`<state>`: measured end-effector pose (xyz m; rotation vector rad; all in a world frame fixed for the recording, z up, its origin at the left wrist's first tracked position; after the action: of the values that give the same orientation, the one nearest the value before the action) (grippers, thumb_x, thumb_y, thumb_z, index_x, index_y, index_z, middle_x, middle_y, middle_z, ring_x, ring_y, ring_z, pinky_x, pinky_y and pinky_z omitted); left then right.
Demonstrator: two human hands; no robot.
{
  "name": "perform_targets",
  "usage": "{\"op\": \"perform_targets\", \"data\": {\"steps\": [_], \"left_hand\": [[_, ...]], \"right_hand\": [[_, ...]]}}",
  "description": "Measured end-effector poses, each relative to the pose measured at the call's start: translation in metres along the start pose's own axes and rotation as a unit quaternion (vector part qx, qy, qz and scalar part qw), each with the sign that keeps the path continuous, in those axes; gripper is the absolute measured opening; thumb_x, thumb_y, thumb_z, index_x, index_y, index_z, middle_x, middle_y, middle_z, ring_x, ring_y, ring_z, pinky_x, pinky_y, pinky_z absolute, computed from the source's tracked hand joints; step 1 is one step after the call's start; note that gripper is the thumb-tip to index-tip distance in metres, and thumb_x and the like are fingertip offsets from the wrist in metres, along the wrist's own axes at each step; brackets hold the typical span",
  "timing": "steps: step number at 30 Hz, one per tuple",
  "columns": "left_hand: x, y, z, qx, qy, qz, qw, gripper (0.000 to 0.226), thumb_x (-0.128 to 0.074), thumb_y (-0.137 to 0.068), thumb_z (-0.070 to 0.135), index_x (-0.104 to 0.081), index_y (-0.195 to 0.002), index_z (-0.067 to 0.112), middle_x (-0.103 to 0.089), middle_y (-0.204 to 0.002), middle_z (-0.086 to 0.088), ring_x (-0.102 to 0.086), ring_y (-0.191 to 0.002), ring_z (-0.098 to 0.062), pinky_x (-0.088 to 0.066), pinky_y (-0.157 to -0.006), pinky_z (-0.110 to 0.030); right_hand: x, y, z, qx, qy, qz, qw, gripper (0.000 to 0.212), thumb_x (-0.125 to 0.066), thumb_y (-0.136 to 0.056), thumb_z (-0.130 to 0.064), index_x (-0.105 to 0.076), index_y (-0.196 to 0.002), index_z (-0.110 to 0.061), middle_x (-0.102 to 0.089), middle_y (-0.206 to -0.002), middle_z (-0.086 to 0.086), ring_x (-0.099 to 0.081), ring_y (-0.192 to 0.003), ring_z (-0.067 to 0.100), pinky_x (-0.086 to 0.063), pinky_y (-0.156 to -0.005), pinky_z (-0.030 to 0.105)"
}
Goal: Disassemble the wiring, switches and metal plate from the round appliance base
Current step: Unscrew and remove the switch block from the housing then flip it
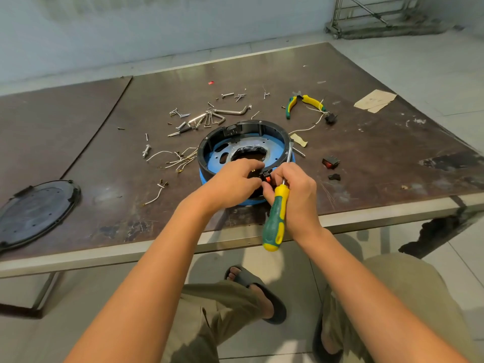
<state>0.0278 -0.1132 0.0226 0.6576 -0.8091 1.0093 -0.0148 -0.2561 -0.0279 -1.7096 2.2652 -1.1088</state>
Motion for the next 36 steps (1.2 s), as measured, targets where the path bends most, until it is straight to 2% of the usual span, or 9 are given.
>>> {"op": "perform_targets", "data": {"steps": [6,10,13,16,20,25,30,32,36], "left_hand": [[-0.001,0.007,-0.006,-0.019,-0.052,0.065,0.996,0.049,-0.057,-0.097,0.025,-0.044,-0.143,0.017,-0.056,-0.133,-0.001,-0.045,-0.127,-0.019,-0.02,-0.12,-0.042],[-0.008,0.012,-0.009,-0.036,-0.093,0.136,0.986,0.042,-0.06,-0.095,0.034,-0.052,-0.133,0.018,-0.061,-0.119,0.001,-0.038,-0.098,-0.007,-0.024,-0.117,-0.048],[-0.013,0.01,-0.009,-0.048,-0.108,0.156,0.981,0.039,-0.06,-0.093,0.041,-0.055,-0.127,0.021,-0.063,-0.118,0.004,-0.052,-0.11,-0.013,-0.019,-0.121,-0.042],[-0.015,0.009,-0.013,-0.047,-0.101,0.154,0.982,0.04,-0.059,-0.092,0.046,-0.054,-0.128,0.027,-0.061,-0.119,0.008,-0.052,-0.116,-0.016,-0.034,-0.109,-0.04],[-0.014,0.008,-0.016,-0.051,-0.101,0.149,0.982,0.043,-0.057,-0.092,0.051,-0.052,-0.129,0.03,-0.061,-0.12,0.009,-0.052,-0.116,-0.015,-0.037,-0.106,-0.04],[-0.014,0.008,-0.016,-0.074,-0.109,0.141,0.981,0.049,-0.059,-0.091,0.05,-0.044,-0.135,0.034,-0.059,-0.127,0.007,-0.051,-0.118,-0.016,-0.035,-0.104,-0.037],[-0.013,0.023,0.003,-0.16,-0.135,0.196,0.958,0.058,-0.059,-0.09,0.042,-0.042,-0.143,0.027,-0.048,-0.138,0.0,-0.044,-0.127,-0.019,-0.034,-0.112,-0.042],[-0.014,0.026,0.012,-0.186,-0.187,0.235,0.936,0.049,-0.061,-0.091,0.031,-0.05,-0.139,0.021,-0.057,-0.13,-0.001,-0.051,-0.122,-0.022,-0.029,-0.116,-0.047],[-0.012,0.027,0.017,-0.175,-0.196,0.277,0.924,0.039,-0.067,-0.089,0.021,-0.062,-0.127,0.014,-0.064,-0.116,-0.006,-0.058,-0.109,-0.028,-0.038,-0.105,-0.044]], "right_hand": [[0.007,0.003,0.003,-0.008,-0.029,0.018,0.999,0.044,-0.074,-0.076,0.003,-0.039,-0.071,-0.022,-0.051,-0.073,0.004,-0.045,-0.065,0.016,-0.035,-0.056,0.02],[0.029,-0.001,0.017,-0.048,-0.038,0.038,0.997,0.037,-0.072,-0.078,0.001,-0.044,-0.07,-0.021,-0.053,-0.073,0.003,-0.047,-0.065,0.014,-0.04,-0.058,0.026],[0.049,-0.011,0.034,-0.098,-0.02,0.056,0.993,0.026,-0.069,-0.08,0.006,-0.05,-0.072,-0.01,-0.05,-0.074,0.002,-0.043,-0.064,0.003,-0.038,-0.057,0.02],[0.064,-0.018,0.048,-0.144,0.024,0.076,0.986,0.032,-0.074,-0.084,0.002,-0.045,-0.076,-0.01,-0.064,-0.094,0.005,-0.056,-0.086,0.003,-0.04,-0.071,0.017],[0.063,-0.018,0.047,-0.208,-0.164,0.087,0.96,0.035,-0.076,-0.084,-0.014,-0.045,-0.071,-0.022,-0.062,-0.104,0.014,-0.061,-0.101,0.018,-0.056,-0.086,0.028],[0.055,-0.017,0.022,-0.099,-0.097,0.054,0.989,0.022,-0.068,-0.093,-0.04,-0.062,-0.092,-0.019,-0.072,-0.097,-0.002,-0.065,-0.089,0.001,-0.046,-0.079,0.01],[0.04,-0.01,0.007,-0.112,-0.286,-0.068,0.949,0.036,-0.041,-0.103,-0.032,-0.067,-0.113,-0.008,-0.068,-0.086,0.013,-0.066,-0.078,0.027,-0.055,-0.074,0.044],[0.035,-0.01,0.003,-0.119,-0.323,-0.078,0.936,0.038,-0.037,-0.102,-0.023,-0.07,-0.109,-0.004,-0.067,-0.089,0.014,-0.062,-0.083,0.028,-0.05,-0.077,0.049],[0.032,-0.013,-0.002,-0.177,-0.409,-0.123,0.887,0.047,-0.04,-0.098,-0.039,-0.08,-0.094,-0.014,-0.07,-0.093,0.012,-0.061,-0.086,0.023,-0.046,-0.08,0.044]]}}
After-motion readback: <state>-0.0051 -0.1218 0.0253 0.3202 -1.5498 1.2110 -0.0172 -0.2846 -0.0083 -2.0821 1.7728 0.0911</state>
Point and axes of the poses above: each hand's wrist, its own y-axis away from the middle knuckle, its own x-axis out of the back of the hand, z = x × y, the point moved 3 cm from there along -y, towards the middle knuckle
